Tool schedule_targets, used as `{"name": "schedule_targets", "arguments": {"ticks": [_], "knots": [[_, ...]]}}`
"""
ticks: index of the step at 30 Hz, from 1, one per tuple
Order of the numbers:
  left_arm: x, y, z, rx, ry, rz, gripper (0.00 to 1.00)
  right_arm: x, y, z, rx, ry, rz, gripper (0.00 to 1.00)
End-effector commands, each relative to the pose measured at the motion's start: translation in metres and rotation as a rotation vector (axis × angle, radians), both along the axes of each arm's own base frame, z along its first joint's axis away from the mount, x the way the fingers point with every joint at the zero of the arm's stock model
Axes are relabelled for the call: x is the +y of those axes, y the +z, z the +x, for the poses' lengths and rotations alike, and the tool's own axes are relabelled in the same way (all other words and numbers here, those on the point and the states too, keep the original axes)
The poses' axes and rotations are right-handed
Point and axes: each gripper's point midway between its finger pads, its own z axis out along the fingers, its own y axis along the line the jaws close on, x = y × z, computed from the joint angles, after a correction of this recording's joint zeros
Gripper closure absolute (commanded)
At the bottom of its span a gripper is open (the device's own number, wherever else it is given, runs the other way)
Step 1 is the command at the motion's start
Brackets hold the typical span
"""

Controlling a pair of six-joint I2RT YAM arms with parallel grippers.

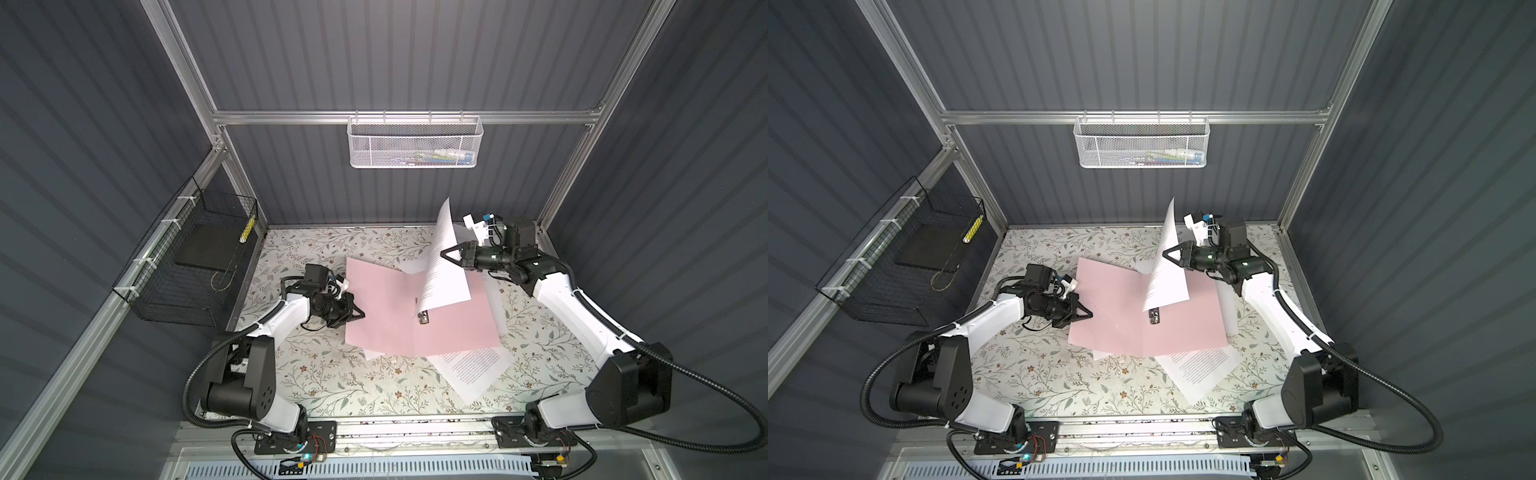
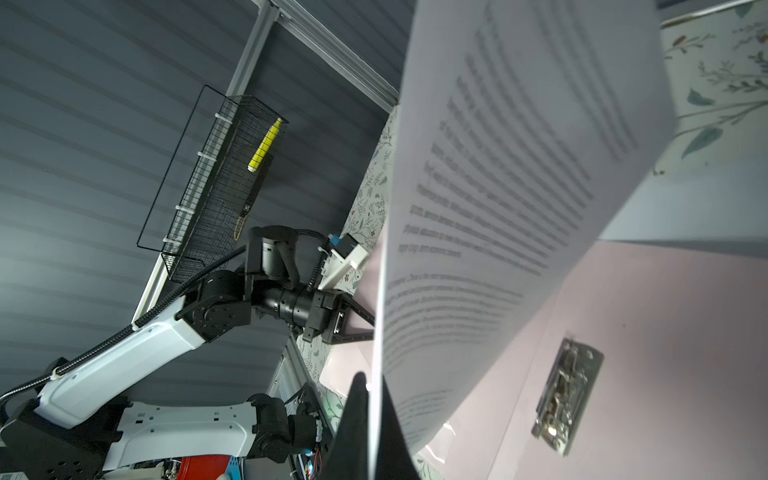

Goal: Put the files into the folder

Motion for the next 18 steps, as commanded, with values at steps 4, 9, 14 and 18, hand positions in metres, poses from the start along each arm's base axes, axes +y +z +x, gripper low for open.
{"name": "schedule_targets", "arguments": {"ticks": [4,9,14,18], "knots": [[0.010,-0.022,-0.013,0.067,-0.015,0.087,0.99,-0.007,-0.134,0.038,0.142,-0.065,-0.173,1.00],[0.011,-0.023,-0.015,0.076,-0.015,0.088,0.99,-0.008,-0.170,0.041,0.091,-0.159,-0.328,1.00],[0.010,-0.025,-0.016,0.084,-0.015,0.083,0.99,-0.003,-0.176,0.039,0.023,-0.184,-0.389,1.00],[0.009,-0.024,-0.016,0.082,-0.015,0.076,0.99,0.006,-0.170,0.033,-0.020,-0.173,-0.357,1.00]]}}
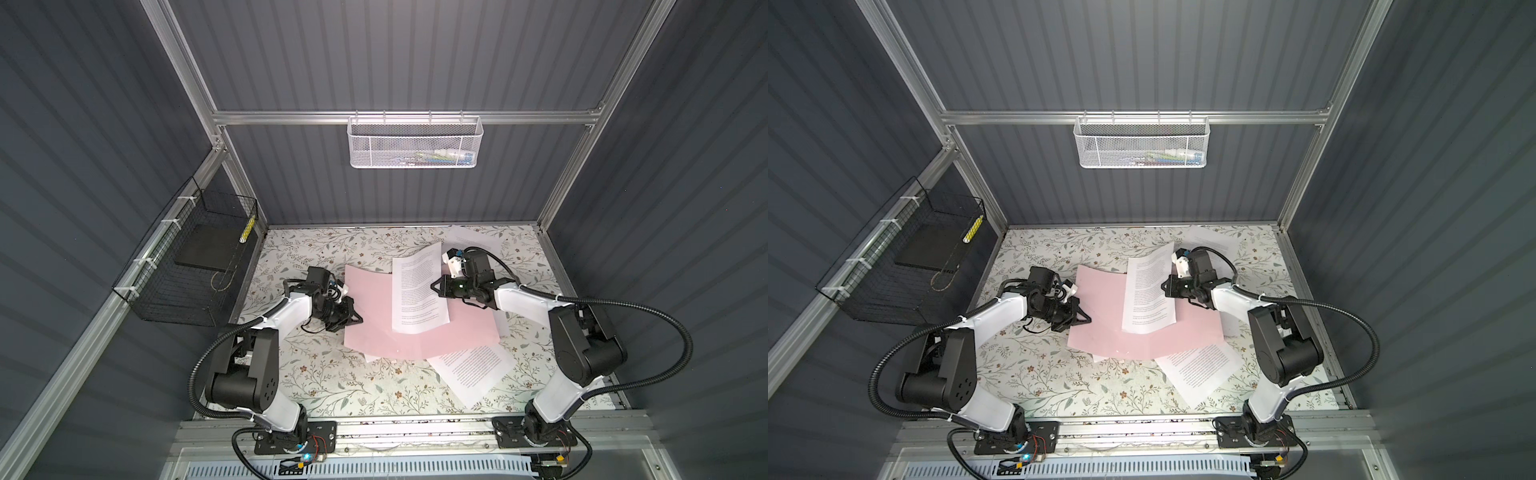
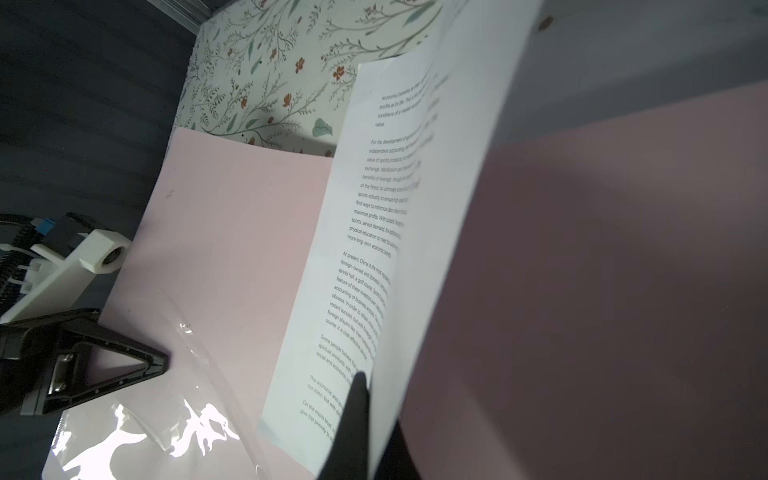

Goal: Put the files into the folder

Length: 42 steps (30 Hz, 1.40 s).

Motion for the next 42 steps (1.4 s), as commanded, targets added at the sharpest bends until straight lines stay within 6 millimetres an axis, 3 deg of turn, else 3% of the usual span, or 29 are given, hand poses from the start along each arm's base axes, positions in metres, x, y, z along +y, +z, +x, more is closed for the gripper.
{"name": "schedule_targets", "arguments": {"ticks": [1,18,32,37,42], "knots": [[0.003,-0.009,-0.011,0.046,-0.013,0.029,0.99,0.003,0.013,0.005,-0.095,-0.001,-0.002,1.00],[0.002,-0.015,-0.011,0.057,-0.010,0.019,0.99,0.064,0.026,-0.029,-0.091,0.219,0.174,1.00],[0.001,-0.019,-0.011,0.063,-0.009,0.010,0.96,0.082,0.026,-0.041,-0.034,0.242,0.288,1.00],[0.003,-0.025,-0.013,0.087,0.000,0.025,0.84,0.075,-0.001,-0.040,0.017,0.183,0.247,1.00],[0.010,-0.028,-0.015,0.094,0.011,0.080,0.58,0.072,-0.022,-0.046,0.057,0.166,0.182,1.00]]}}
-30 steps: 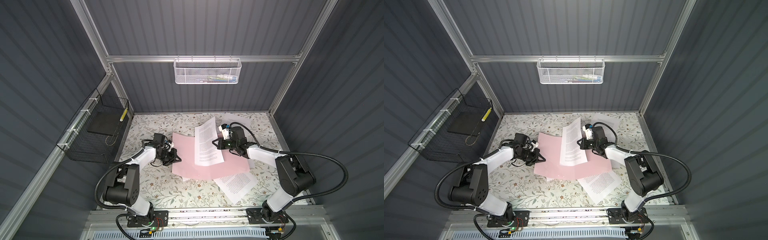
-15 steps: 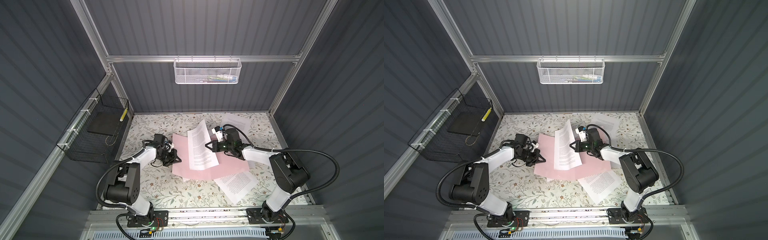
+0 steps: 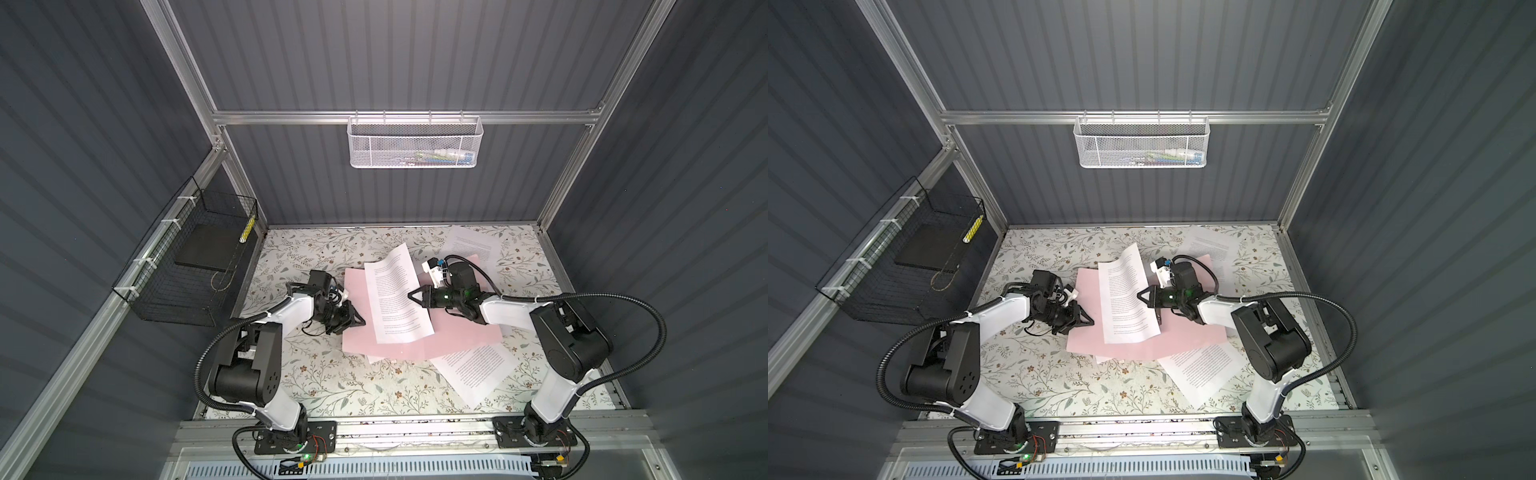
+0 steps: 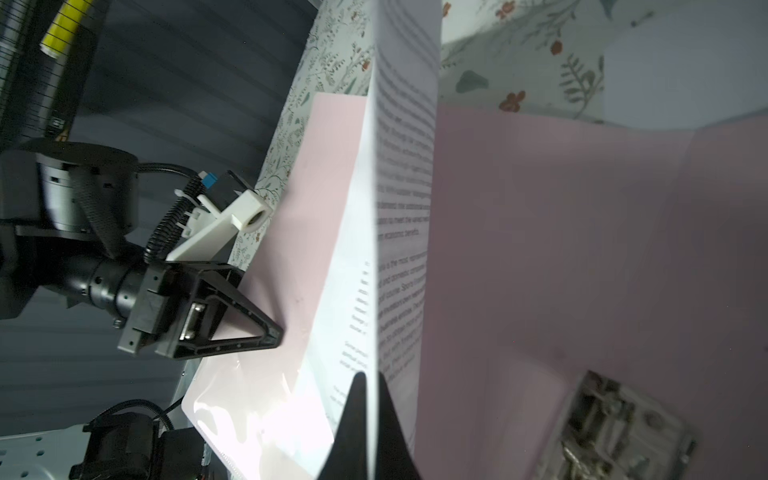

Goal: Put the files into the folder

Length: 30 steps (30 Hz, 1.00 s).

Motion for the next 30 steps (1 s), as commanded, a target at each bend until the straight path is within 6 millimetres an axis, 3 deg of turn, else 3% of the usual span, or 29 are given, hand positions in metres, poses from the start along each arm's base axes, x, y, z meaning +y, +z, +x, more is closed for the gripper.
{"name": "schedule_targets", "arguments": {"ticks": [1,5,9,19,30], "knots": [[0.008,-0.009,-0.009,0.036,-0.001,0.060,0.52,-0.002,-0.016,-0.007,0.035,-0.015,-0.041,1.00],[0.010,-0.009,-0.009,0.028,0.001,0.075,0.34,-0.008,-0.031,-0.010,0.089,-0.053,-0.075,1.00],[0.008,-0.009,-0.009,0.023,0.007,0.057,0.22,-0.009,-0.035,-0.014,0.127,-0.076,-0.076,1.00],[0.002,-0.012,-0.009,0.029,0.012,0.014,0.09,0.006,-0.045,-0.025,0.175,-0.097,-0.061,1.00],[0.001,-0.019,-0.012,0.046,0.016,0.000,0.07,0.005,-0.050,-0.023,0.233,-0.220,-0.016,1.00]]}}
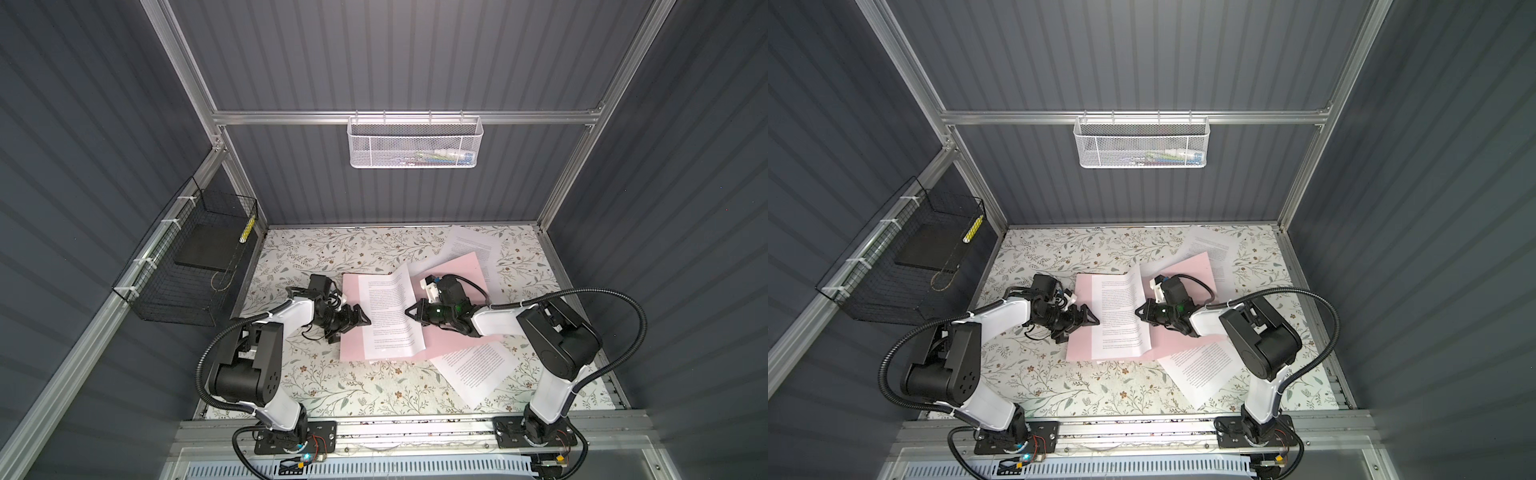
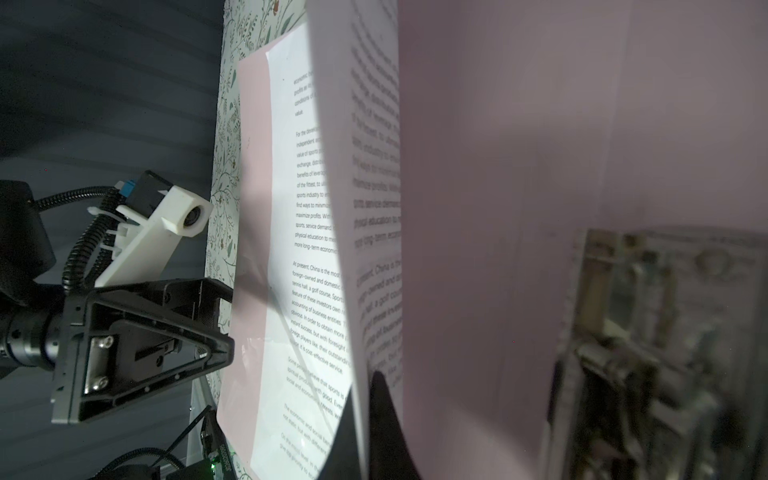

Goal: Put the files into the folder

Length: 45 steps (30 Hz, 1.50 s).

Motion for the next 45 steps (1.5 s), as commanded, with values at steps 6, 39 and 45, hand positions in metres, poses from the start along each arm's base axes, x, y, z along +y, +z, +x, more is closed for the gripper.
{"name": "schedule_targets", "arguments": {"ticks": [6,39,45], "knots": [[-0.003,-0.005,-0.009,0.033,-0.006,-0.017,0.06,-0.011,-0.008,0.016,0.015,-0.130,-0.060,1.00],[-0.009,-0.004,-0.006,0.030,-0.007,-0.060,0.05,0.028,-0.016,0.003,0.064,-0.108,-0.019,1.00],[-0.009,-0.005,-0.008,0.033,-0.006,-0.063,0.05,0.028,-0.018,0.001,0.083,-0.157,0.008,1.00]]}}
